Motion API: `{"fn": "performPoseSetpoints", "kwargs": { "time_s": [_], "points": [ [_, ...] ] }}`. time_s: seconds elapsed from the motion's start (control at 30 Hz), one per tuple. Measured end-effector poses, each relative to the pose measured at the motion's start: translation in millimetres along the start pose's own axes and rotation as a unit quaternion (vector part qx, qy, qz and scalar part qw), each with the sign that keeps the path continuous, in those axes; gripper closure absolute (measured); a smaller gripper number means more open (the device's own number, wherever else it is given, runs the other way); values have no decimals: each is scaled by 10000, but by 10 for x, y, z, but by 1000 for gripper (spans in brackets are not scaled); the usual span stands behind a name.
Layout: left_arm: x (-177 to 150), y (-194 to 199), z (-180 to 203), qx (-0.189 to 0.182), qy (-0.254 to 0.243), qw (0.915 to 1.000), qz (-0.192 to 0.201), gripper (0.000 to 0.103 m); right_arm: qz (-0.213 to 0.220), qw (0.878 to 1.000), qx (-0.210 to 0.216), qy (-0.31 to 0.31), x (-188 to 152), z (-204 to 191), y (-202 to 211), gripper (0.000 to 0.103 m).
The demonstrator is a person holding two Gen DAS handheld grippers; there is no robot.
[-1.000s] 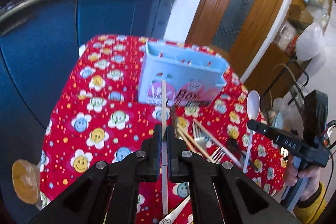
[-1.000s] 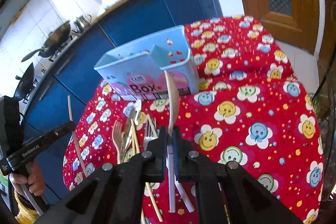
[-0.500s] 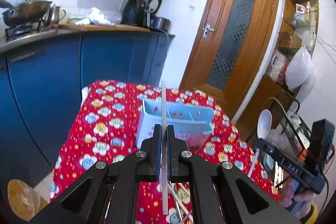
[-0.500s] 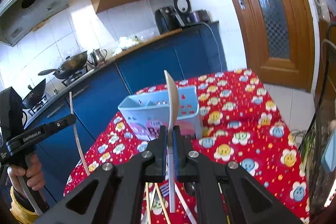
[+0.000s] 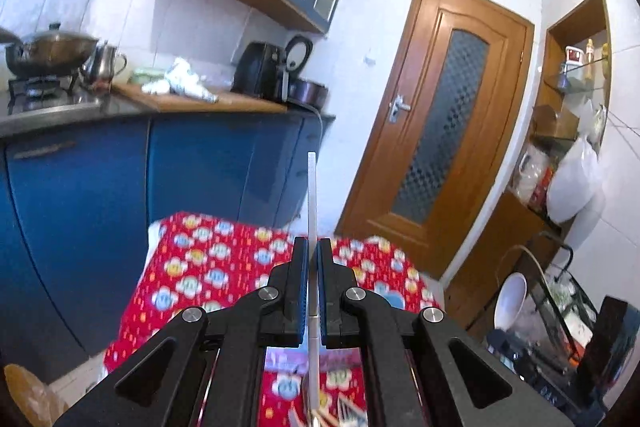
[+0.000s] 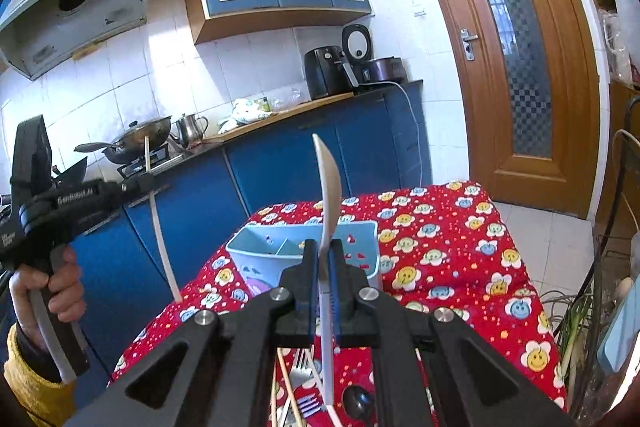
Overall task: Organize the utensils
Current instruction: 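Lift the spoon and chopstick and carry both over the blue utensil box, then open the right gripper dropping the spoon into the box while the left releases the chopstick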
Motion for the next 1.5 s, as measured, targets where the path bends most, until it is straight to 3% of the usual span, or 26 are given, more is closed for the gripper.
{"fn": "performPoseSetpoints", "kwargs": {
  "time_s": [0.23,0.4,0.63,0.93,1.5],
  "points": [
    [256,-237,55,122,-87,9986,508,99,232,9997,25,19,245,25,-148,96],
    [261,-476,83,351,-350,9961,727,99,427,9991,65,49,421,30,-354,96],
    [-21,-884,-52,540,-428,9955,649,99,587,9982,111,92,482,10,-831,96],
    [-335,-1215,-184,557,-473,9956,586,99,562,9973,-85,470,285,60,-1383,96],
    [-660,-1269,-122,537,-704,9953,387,99,221,9977,-130,621,37,125,-1541,96]
  ]
}}
Point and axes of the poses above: each gripper's, at about its wrist camera, not at the fingertips, and y roughly against the way its jaws point, z to its right, x to its top, the point moved 4 cm from there along -y, roughly the way its jaws point, and after that the axes turned 7 degrees about -y, right-handed, at the moved point
